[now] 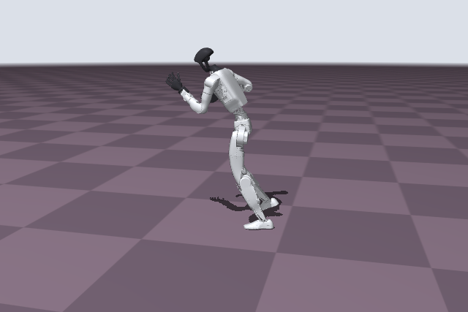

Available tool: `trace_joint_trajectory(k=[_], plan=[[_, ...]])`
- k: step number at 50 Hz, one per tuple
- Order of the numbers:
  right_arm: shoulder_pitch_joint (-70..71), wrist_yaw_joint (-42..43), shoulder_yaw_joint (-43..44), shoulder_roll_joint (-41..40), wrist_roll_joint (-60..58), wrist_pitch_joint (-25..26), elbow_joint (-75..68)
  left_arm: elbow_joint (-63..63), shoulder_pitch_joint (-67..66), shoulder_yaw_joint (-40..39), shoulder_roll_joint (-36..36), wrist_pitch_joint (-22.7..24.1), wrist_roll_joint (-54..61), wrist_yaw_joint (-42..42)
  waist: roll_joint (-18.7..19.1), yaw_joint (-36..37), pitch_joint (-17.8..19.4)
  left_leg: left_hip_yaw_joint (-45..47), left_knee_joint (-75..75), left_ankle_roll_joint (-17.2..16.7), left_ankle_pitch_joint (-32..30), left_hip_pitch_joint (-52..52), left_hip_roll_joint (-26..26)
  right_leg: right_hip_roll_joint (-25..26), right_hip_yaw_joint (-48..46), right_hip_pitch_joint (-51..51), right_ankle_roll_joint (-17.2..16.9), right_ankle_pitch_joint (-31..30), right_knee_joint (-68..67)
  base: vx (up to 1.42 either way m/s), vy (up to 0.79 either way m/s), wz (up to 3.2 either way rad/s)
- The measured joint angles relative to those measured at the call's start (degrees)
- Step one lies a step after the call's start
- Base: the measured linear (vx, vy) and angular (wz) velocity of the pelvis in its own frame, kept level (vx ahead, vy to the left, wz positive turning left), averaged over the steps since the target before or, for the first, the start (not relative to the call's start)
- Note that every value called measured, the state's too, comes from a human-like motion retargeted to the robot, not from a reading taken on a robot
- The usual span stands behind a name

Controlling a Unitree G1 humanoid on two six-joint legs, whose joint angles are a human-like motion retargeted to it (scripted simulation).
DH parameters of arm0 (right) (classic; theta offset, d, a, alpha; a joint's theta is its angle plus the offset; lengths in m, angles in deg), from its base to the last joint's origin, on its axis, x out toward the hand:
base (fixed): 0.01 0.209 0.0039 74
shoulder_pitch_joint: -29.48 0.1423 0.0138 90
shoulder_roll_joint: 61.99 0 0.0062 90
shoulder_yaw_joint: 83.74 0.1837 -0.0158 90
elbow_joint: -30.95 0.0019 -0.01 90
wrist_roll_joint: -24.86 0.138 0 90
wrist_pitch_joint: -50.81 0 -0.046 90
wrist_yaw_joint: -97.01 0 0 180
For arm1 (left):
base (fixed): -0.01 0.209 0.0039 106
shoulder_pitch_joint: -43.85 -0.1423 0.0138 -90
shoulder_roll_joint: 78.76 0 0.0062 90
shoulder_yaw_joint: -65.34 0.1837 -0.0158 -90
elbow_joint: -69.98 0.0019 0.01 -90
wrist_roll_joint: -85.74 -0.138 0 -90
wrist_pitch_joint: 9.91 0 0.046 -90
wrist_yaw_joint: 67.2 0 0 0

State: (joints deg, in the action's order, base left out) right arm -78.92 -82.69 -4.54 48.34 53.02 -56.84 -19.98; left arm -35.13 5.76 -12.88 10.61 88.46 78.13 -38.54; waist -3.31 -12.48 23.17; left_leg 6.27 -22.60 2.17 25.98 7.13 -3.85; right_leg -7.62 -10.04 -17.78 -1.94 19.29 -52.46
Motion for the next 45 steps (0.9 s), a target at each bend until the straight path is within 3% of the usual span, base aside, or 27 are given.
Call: trace_joint_trajectory(k=[4, 7, 10, 12, 15, 19, 22, 25, 29, 32, 34, 36, 38, 40, 42, 45], plan=[[-8.6, 0.4, 9.1, 7.8, 3.2, 2.6, -1.0, -0.4, 15.2, 2.4, 3.1, 0.1, 6.1, 7.5, 2.7, -11.8, -2.1, -3.6, 5.5, -4.4, -8.9, -5.7, -1.4, 0.2, -4.1, -2.1, -1.7, -2.7, 30.3, 1.05, -0.27, 1.07], [-11.6, 1.5, 12.7, 8.4, 3.8, 4.4, -3.6, -1.5, 18.6, 5.0, 3.1, 0.7, 8.5, 10.1, 3.0, -15.0, -2.2, -5.7, 5.4, -4.7, -12.0, -11.0, -1.1, -1.4, -7.7, -1.9, -4.4, -2.2, 46.8, 1.14, -0.39, 0.43], [-8.7, 1.9, 9.5, 4.9, 2.2, 4.5, -8.3, -6.3, 10.4, 4.5, -0.5, 1.1, 3.5, 2.9, 2.8, -13.3, -1.1, -5.1, -5.0, -2.8, -12.4, -12.7, -1.6, -2.5, -11.1, -0.5, -4.2, -4.8, 46.2, 1.13, -0.42, -0.31], [-1.1, 6.0, 2.0, 2.3, -1.3, 3.5, -13.7, -9.8, -2.5, 2.7, -2.0, 1.4, 0.7, -4.9, 3.4, -11.1, 0.1, -2.6, -17.8, -1.5, -14.8, -10.0, -4.3, -1.3, -9.4, -0.7, -0.4, -1.8, 37.6, 1.11, -0.39, -0.90], [15.5, 15.2, -10.8, -2.8, -6.0, 2.5, -20.6, -10.1, -27.7, 0.9, -1.3, 1.3, 1.0, -8.5, 3.7, -7.2, 1.8, 0.5, -36.5, 0.5, -19.6, -4.3, -8.5, 1.4, -6.3, -1.3, 3.6, 8.0, 23.7, 1.10, -0.31, -1.24], [33.9, 17.7, -12.6, -12.4, -5.9, -0.2, -16.4, -10.7, -59.7, -2.6, 6.6, 5.5, 12.1, -11.7, 1.7, 2.7, 0.7, 0.9, -48.6, 3.7, -11.9, 5.3, -5.6, 2.3, -2.6, 3.9, 3.4, 11.8, 20.6, 1.09, -0.17, -1.19], [45.3, 21.5, -10.0, -17.1, -6.8, -2.6, -11.6, -13.8, -75.5, -6.3, 17.7, 8.1, 20.2, -16.5, -0.3, 14.3, -1.2, 3.2, -45.6, 6.8, -5.0, 12.3, -2.4, 1.6, 1.1, 9.1, 1.7, 8.2, 24.8, 1.08, -0.06, -1.07], [55.2, 26.4, -10.3, -17.2, -8.6, -4.0, -9.1, -14.3, -84.4, -11.6, 27.0, 7.7, 25.7, -20.9, -2.6, 24.9, -2.4, 6.8, -32.1, 7.5, -2.4, 17.3, -0.2, -0.2, 4.6, 14.3, -1.2, 1.7, 30.9, 1.09, 0.06, -0.81], [62.7, 24.7, -10.7, -17.3, -11.3, -3.1, -7.0, -11.7, -89.9, -19.2, 30.0, 6.0, 28.7, -25.6, -5.0, 33.4, -1.4, 11.6, -1.3, 6.1, -3.7, 17.3, 1.2, -1.0, 7.8, 21.6, -4.2, -7.9, 36.6, 1.12, 0.17, -0.49], [60.3, 20.5, -10.6, -19.2, -14.1, -3.8, -4.2, -7.2, -87.2, -20.8, 26.6, 6.2, 25.0, -26.4, -4.6, 35.9, 0.9, 17.2, 13.3, 3.8, -8.0, 15.4, 0.6, -0.3, 9.3, 27.9, -5.5, -11.7, 36.5, 1.17, 0.24, -0.06], [53.9, 17.9, -11.4, -20.2, -14.9, -4.3, -3.9, -2.4, -81.0, -18.5, 22.4, 6.4, 19.3, -24.7, -4.6, 35.7, 3.1, 17.2, 9.1, 5.2, -8.7, 15.2, 0.8, -0.6, 10.5, 30.1, -5.4, -12.9, 30.9, 1.17, 0.26, 0.36], [44.8, 15.4, -12.8, -20.6, -15.2, -3.5, -7.2, 1.9, -73.1, -15.3, 16.9, 6.1, 13.9, -22.0, -5.4, 33.8, 4.6, 15.4, -3.2, 9.2, -2.0, 16.3, 0.8, -1.1, 11.9, 28.5, -5.7, -14.2, 19.6, 1.16, 0.25, 0.60], [33.0, 12.9, -13.6, -20.7, -13.2, -1.7, -12.3, 4.2, -63.3, -12.0, 11.4, 5.5, 11.2, -18.2, -6.5, 31.4, 4.4, 14.8, -18.2, 9.7, 6.2, 19.2, -1.6, -1.0, 12.2, 22.2, -7.1, -14.5, 3.7, 1.16, 0.17, 0.50], [20.0, 10.0, -12.7, -19.3, -8.0, 0.5, -15.7, 3.9, -50.5, -8.3, 6.1, 4.2, 10.4, -13.9, -6.2, 27.7, 3.6, 14.0, -22.5, 7.8, 9.7, 18.6, -2.4, -1.6, 10.1, 15.3, -5.0, -11.7, -7.8, 1.04, 0.17, 0.77], [8.9, 6.0, -9.6, -15.3, -2.6, 1.4, -14.6, 2.7, -34.8, -5.3, 1.9, 2.8, 7.7, -11.3, -4.8, 21.7, 4.3, 11.4, -13.7, 6.3, 8.2, 11.9, 0.8, -2.9, 7.1, 11.0, -0.8, -6.9, -11.0, 0.91, 0.17, 1.36], [-4.5, -0.3, -2.5, -5.6, 2.8, 1.5, -8.8, 0.7, -13.9, -1.7, 0.0, 1.7, 2.4, -7.5, -1.0, 10.3, 3.0, 6.2, -5.3, 3.3, 4.1, 5.3, 1.4, -2.0, 2.1, 4.5, 0.8, -2.6, -7.6, 0.94, 0.02, 1.50]])
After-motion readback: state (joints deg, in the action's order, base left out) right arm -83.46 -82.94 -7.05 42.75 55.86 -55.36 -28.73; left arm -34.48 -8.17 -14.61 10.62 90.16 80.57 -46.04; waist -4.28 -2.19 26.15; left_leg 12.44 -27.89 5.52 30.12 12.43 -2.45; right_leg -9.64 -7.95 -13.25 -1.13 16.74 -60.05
